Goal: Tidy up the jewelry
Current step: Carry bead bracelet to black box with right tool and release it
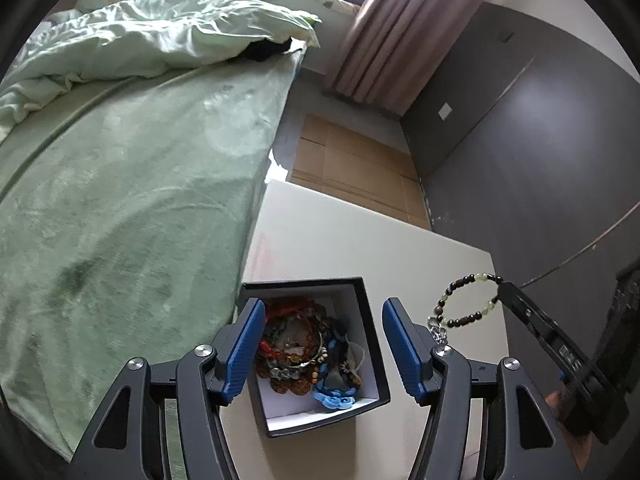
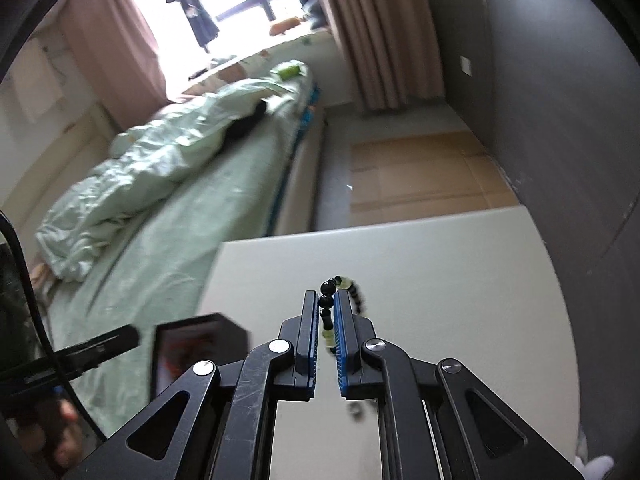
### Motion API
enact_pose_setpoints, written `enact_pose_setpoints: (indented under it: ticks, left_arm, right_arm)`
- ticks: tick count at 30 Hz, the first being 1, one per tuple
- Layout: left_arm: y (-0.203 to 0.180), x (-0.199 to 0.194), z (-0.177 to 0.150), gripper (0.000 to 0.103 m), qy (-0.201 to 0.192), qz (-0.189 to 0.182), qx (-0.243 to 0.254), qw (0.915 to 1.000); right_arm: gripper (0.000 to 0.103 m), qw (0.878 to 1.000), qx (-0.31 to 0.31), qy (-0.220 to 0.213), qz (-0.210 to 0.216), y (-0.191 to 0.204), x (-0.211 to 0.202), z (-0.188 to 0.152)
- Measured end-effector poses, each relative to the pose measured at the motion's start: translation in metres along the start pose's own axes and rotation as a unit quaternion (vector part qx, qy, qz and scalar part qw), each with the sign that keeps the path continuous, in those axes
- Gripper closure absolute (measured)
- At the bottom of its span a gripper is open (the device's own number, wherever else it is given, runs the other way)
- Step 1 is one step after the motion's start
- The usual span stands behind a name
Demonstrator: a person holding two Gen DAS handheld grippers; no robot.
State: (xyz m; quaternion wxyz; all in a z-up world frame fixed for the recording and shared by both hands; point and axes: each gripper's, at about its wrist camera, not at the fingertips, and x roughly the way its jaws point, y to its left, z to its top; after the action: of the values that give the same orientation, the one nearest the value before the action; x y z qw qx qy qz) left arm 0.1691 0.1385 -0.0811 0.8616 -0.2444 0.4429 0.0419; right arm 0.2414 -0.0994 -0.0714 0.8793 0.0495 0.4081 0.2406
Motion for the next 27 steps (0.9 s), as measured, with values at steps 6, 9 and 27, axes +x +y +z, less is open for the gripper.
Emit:
enact_pose_setpoints:
  ticks: [6,9,27]
  left_arm:
    - [0.016,-0.001,0.004,0.041,-0.004,0.011,-0.025,0.9996]
    - [0.021,0.0,0.006,0.041,-0.007,0.011,-0.032,0.9994]
    - [0.046,0.01,0.008,0.041,0.007,0.018,-0.062,0.9979]
  right_arm:
    - [0.094,0.998,-0.03,-0.014,0.048,0.039,-0.001,0.0]
    - [0.094,0.997,-0.036,-0.011,0.065,0.053,0.004,-0.003]
    - [0.093,0.991,-0.014,0.033,0.127,0.097,0.042,-0.022]
